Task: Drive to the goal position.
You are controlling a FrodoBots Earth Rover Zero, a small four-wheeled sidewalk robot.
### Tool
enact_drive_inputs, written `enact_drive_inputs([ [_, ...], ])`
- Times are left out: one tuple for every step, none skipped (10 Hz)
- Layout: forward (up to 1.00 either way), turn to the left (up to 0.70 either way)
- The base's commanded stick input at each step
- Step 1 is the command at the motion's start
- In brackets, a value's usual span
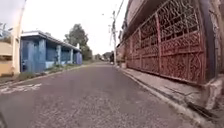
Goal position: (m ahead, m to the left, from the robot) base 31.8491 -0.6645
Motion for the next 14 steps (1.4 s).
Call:
enact_drive_inputs([
  [0.70, 0.10],
  [0.70, 0.00],
  [0.70, 0.00],
  [0.70, 0.00],
  [0.70, 0.00],
  [0.70, 0.00],
  [0.70, 0.00],
  [0.70, 0.00],
  [0.70, 0.00],
  [0.70, 0.00],
  [0.70, 0.00],
  [0.70, 0.00],
  [0.70, 0.00],
  [0.70, 0.00],
])
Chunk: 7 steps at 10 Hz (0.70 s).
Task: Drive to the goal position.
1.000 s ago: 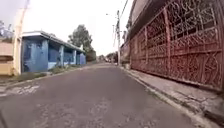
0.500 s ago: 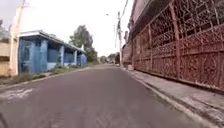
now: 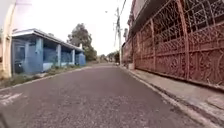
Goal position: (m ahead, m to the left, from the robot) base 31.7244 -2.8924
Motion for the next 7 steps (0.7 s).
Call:
enact_drive_inputs([
  [0.70, 0.00],
  [0.70, 0.00],
  [0.70, 0.00],
  [0.70, 0.00],
  [0.70, 0.00],
  [0.70, 0.00],
  [0.70, 0.00],
])
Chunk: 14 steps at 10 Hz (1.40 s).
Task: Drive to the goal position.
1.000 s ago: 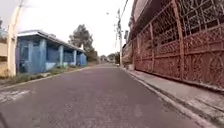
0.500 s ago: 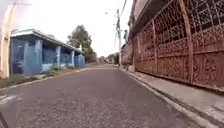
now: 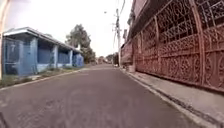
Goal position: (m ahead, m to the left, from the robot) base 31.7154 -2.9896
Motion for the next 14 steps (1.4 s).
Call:
enact_drive_inputs([
  [0.70, 0.00],
  [0.70, 0.00],
  [0.70, 0.00],
  [0.70, 0.00],
  [0.70, 0.00],
  [0.70, 0.00],
  [0.70, 0.00],
  [0.70, 0.00],
  [0.70, 0.00],
  [0.70, 0.00],
  [0.70, 0.00],
  [0.70, 0.00],
  [0.70, 0.00],
  [0.70, 0.00],
])
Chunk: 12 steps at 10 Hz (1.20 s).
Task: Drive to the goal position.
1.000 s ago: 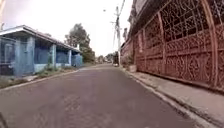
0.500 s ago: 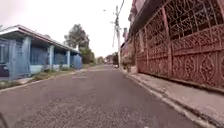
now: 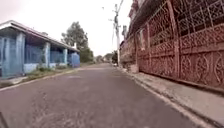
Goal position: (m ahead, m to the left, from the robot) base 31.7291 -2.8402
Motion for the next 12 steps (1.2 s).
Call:
enact_drive_inputs([
  [0.70, 0.00],
  [0.70, 0.00],
  [0.70, 0.00],
  [0.70, 0.00],
  [0.70, 0.00],
  [0.70, 0.12],
  [0.70, 0.15],
  [0.70, 0.00],
  [0.70, 0.00],
  [0.70, 0.00],
  [0.70, 0.00],
  [0.70, 0.00],
])
